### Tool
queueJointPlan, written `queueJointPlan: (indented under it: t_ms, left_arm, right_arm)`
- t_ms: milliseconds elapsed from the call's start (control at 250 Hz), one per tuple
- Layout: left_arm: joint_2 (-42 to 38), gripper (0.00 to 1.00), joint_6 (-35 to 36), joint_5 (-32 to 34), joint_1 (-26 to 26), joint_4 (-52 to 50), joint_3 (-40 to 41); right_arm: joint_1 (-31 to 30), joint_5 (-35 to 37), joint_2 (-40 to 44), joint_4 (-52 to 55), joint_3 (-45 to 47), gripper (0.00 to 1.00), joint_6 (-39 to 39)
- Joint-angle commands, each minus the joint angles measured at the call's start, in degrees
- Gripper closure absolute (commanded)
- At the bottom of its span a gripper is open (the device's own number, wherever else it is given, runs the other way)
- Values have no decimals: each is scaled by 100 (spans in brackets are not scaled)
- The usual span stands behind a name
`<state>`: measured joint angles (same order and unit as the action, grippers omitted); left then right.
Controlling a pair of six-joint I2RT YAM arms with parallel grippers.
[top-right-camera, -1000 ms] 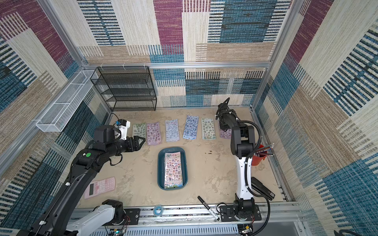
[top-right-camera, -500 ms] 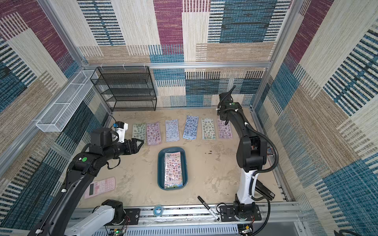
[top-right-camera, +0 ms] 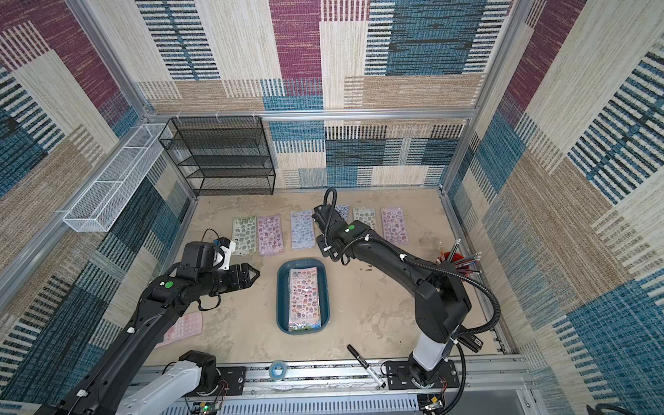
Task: Take the stickers out of the storage box
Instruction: Adjust the storage box at the center of the board.
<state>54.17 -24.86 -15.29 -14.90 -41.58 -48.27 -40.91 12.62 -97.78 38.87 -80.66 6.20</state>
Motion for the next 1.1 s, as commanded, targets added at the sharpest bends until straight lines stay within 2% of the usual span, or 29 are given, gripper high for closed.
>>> queueJointPlan:
  t_ms: [0, 92, 264, 524, 600, 640, 744, 820, 948, 1096]
  left_arm:
    - [170, 23, -213, 125, -202, 49, 64]
    - [443, 23, -237, 260, -459, 214, 50]
    - [1155, 23, -235, 455, -842, 594, -58]
    - [2694, 26, 181, 719, -1341, 778, -715]
    - [3057, 29, 338, 819, -1415, 768, -917]
    - [3224, 33, 383, 764, -1434, 766, -992]
    - [3560, 58, 468, 728, -1561, 764, -1184]
    - [3797, 71, 499, 700, -1726, 765, -1397]
    - [4174, 85, 623, 556, -2099, 758, -1864]
    - [4697, 89, 850, 359, -2473, 624, -2425]
  right_arm:
    - [-101, -638, 89, -432, 268, 56, 166]
    - [-120, -978, 159, -623, 522, 56, 215]
    - [-127, -1051, 387, -752, 785, 55, 326]
    - [-123, -800, 590, -603, 893, 53, 364]
    - [-110, -657, 628, -554, 875, 52, 367]
    - [-78, -619, 653, -490, 818, 52, 402]
    - [33, -685, 800, -470, 790, 51, 448]
    - [219, -819, 940, -529, 882, 51, 478]
    - [545, -1136, 1144, -578, 1011, 51, 533]
    - [748, -1143, 1373, -517, 1171, 51, 557]
